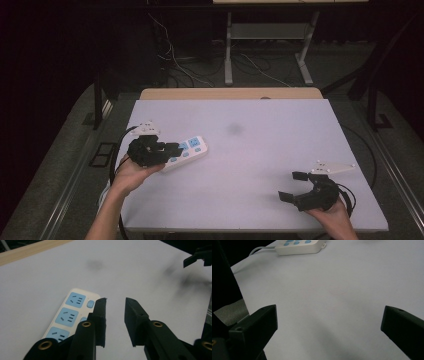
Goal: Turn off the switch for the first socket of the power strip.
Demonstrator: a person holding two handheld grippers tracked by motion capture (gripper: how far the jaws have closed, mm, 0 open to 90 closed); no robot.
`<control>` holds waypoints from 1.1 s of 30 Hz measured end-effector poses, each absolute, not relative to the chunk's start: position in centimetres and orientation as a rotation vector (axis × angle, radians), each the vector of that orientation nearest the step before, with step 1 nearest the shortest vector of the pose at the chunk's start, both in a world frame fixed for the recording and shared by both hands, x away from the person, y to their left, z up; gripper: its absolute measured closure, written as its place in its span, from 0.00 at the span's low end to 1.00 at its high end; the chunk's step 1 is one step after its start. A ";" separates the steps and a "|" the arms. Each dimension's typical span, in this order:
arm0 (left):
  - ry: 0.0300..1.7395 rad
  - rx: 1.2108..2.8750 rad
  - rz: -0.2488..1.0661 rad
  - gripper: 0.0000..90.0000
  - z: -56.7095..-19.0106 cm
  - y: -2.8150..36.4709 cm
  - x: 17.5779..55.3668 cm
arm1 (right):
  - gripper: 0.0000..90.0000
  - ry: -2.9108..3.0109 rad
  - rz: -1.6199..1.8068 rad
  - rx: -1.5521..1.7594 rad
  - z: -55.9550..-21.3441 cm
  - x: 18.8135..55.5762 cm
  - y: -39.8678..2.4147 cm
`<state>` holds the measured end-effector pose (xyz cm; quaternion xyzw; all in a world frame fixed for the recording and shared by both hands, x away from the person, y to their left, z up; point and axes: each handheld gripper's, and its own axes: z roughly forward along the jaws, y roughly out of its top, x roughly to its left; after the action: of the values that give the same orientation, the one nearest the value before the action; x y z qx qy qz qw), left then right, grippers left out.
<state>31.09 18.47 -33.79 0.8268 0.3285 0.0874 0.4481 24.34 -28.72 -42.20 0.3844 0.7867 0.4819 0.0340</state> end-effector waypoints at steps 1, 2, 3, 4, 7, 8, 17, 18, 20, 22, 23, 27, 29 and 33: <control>0.815 2.038 0.220 0.72 -33.8 18.5 31.0 | 0.00 2.419 1.482 1.181 -42.2 24.3 -28.7; 0.826 2.026 0.226 0.67 -33.8 18.5 30.8 | 0.00 2.419 1.483 1.181 -42.2 24.3 -28.7; 0.831 2.021 0.235 0.62 -33.8 18.5 30.7 | 0.00 2.419 1.484 1.181 -42.2 24.3 -28.7; 0.824 2.016 0.240 0.61 -33.9 18.5 30.5 | 0.00 2.419 1.484 1.181 -42.2 24.3 -28.7; 0.825 1.993 0.237 0.49 -34.1 18.4 30.0 | 0.00 2.420 1.484 1.180 -42.2 24.3 -28.7; 0.823 1.986 0.230 0.44 -34.3 18.4 29.8 | 0.00 2.420 1.484 1.181 -42.2 24.3 -28.7; 0.802 1.946 0.203 0.14 -35.5 18.3 28.5 | 0.00 2.422 1.483 1.176 -42.2 24.3 -28.7; 0.798 1.948 0.204 0.13 -35.6 18.3 28.3 | 0.00 2.422 1.483 1.175 -42.2 24.3 -28.7; 0.786 1.955 0.198 0.08 -35.9 18.2 28.0 | 0.00 2.423 1.483 1.176 -42.2 24.3 -28.7; 0.781 1.960 0.194 0.04 -36.2 18.0 27.8 | 0.00 2.423 1.483 1.176 -42.2 24.3 -28.7; 0.779 1.964 0.194 0.02 -36.4 18.0 27.7 | 0.00 2.423 1.483 1.176 -42.2 24.3 -28.7; 0.773 1.965 0.192 0.00 -37.1 17.8 27.2 | 0.00 2.425 1.482 1.176 -42.2 24.3 -28.6; 0.778 1.967 0.193 0.00 -37.6 17.8 27.0 | 0.00 2.424 1.483 1.177 -42.2 24.2 -28.6; 0.784 1.951 0.194 0.00 -38.5 17.9 26.8 | 0.00 2.425 1.482 1.175 -42.2 24.3 -28.6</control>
<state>26.76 17.88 -38.49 0.8041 0.3233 0.0798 0.4925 24.25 -28.64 -42.22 0.3820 0.7881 0.4816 0.0332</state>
